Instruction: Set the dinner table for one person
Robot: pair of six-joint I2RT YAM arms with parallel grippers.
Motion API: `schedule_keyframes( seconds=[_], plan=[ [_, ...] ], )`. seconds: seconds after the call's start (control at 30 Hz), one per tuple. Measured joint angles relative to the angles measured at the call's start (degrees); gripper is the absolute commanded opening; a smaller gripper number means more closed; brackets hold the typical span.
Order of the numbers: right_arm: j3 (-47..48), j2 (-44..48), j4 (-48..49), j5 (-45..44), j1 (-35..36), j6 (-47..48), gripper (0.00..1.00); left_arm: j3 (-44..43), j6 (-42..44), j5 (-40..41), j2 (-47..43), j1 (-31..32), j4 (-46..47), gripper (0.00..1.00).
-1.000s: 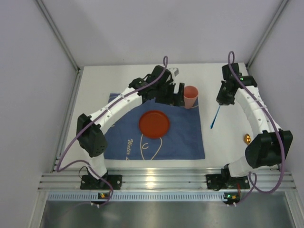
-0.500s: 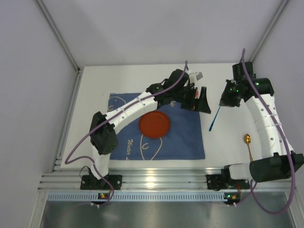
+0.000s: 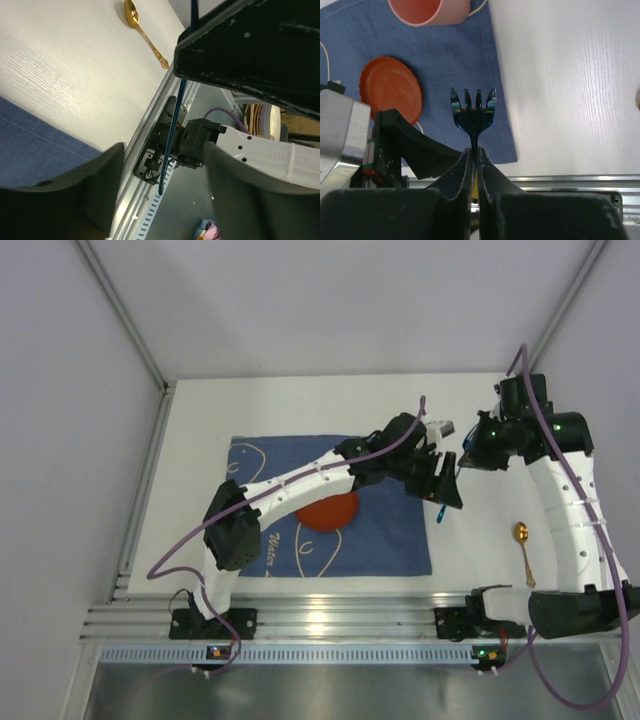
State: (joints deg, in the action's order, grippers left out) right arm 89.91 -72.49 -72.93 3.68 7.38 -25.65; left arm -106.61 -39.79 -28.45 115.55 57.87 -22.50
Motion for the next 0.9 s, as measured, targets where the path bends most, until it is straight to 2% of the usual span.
schedule_keyframes(
  seconds=[0.07,0.1,0.13,0.27,0.3,0.33,0.37,0.4,0.43,0.53,0.67,0.8,0.9],
  plan=[
    [0.9,0.1,-0.4,0.8,0.0,0.2,0.0,0.0,-0.3,0.7,0.1,0.3,0.1,0.4],
    [1.2,0.3,-0.5,1.1,0.0,0.2,0.0,0.0,-0.7,1.0,0.1,0.4,0.1,0.09],
    [1.3,0.5,-0.5,1.4,0.0,0.3,0.0,0.0,-1.0,1.3,0.1,0.5,0.1,0.0],
    [1.2,1.2,-0.6,1.8,0.0,0.9,0.0,-0.3,-0.6,1.2,-0.1,1.6,1.5,0.0],
    [1.0,1.6,-0.7,1.8,0.0,1.1,0.29,-0.3,-0.6,1.2,-0.1,1.7,1.6,0.0],
    [0.8,1.8,-0.7,1.9,0.0,0.8,0.48,-0.3,-0.6,1.1,-0.1,1.8,1.5,0.0],
    [0.8,1.9,-0.6,2.8,0.0,0.7,0.6,-0.3,-0.7,1.4,-0.2,1.8,1.4,0.0],
    [0.9,2.0,-0.6,3.2,0.0,0.6,0.86,0.0,-0.7,1.8,-0.3,1.8,1.4,0.0],
    [0.9,2.2,-0.7,2.8,0.0,1.5,0.91,0.5,-0.7,2.4,-0.6,1.6,1.1,0.0],
    [1.1,2.8,-0.8,4.0,-0.3,1.5,0.95,5.3,0.0,3.7,-3.9,0.0,-0.6,0.0],
    [1.4,4.1,-0.7,5.9,0.0,1.5,0.95,18.7,0.7,4.3,-15.0,-4.5,-2.4,0.0],
    [0.4,5.6,-0.2,6.9,0.1,1.4,0.96,32.5,1.5,5.6,-32.4,-15.2,-5.2,0.0],
    [-0.6,5.9,0.0,7.3,0.3,1.5,0.95,37.1,4.1,8.7,-44.2,-25.0,-8.5,0.0]
  ],
)
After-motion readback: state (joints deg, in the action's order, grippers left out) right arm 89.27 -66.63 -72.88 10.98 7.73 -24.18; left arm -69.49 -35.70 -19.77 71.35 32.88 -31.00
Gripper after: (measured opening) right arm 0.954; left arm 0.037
